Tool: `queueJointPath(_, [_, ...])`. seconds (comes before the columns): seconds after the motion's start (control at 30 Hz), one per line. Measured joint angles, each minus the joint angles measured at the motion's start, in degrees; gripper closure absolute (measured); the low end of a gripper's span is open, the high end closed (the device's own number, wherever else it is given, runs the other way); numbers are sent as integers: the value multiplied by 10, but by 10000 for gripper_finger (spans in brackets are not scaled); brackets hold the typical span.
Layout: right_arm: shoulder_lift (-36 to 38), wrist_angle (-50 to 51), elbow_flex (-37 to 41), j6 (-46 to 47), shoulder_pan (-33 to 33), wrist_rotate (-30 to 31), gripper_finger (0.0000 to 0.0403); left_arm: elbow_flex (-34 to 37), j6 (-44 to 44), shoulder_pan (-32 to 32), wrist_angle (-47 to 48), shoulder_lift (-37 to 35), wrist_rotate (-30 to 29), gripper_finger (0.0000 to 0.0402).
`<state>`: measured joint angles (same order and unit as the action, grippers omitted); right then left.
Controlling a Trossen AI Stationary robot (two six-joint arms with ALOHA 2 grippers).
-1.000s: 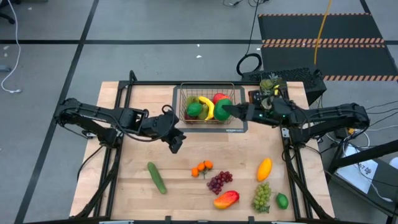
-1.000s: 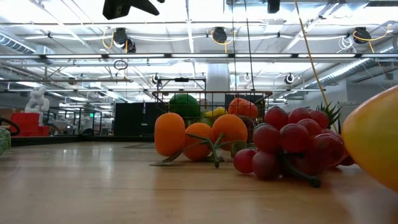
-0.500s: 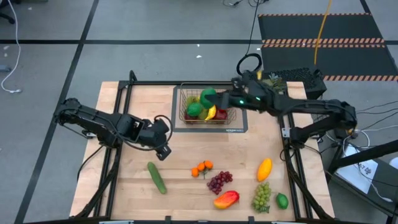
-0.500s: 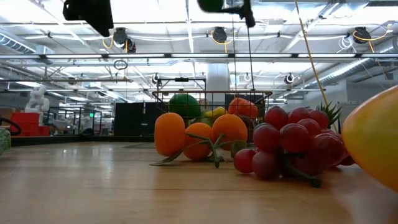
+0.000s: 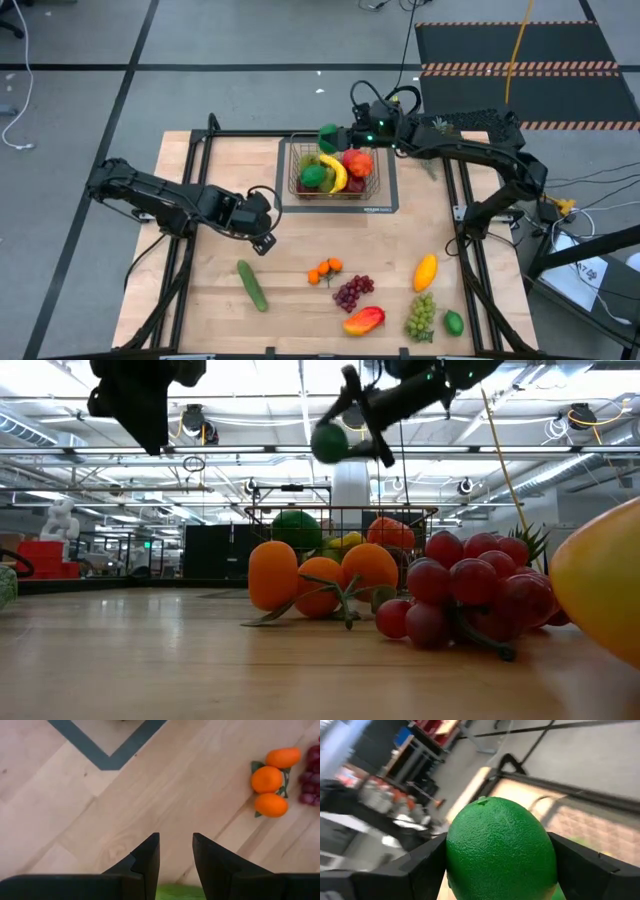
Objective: Build produce basket
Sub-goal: Put the top green lime into the brown wire basket, then put the green lime into the brown wire basket
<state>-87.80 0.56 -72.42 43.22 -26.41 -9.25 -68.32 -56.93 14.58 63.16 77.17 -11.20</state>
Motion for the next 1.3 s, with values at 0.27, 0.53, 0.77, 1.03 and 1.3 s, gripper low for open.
queueJointPath(0.27, [-24,54,0,-133,-38,0,94,2,-16,-7,-5,0,2,284])
queueJointPath(0.53, [-49,64,0,-265,-25,32,88,3,-22,-8,-8,0,6,284])
queueJointPath(0.77, [-68,65,0,-283,-21,65,29,2,-41,-8,-35,0,28,284])
queueJointPath(1.03, [-42,66,0,-231,-11,62,8,3,-90,44,-60,0,29,284])
queueJointPath(1.3, [55,80,0,-176,74,62,9,2,-160,137,-59,0,-37,284])
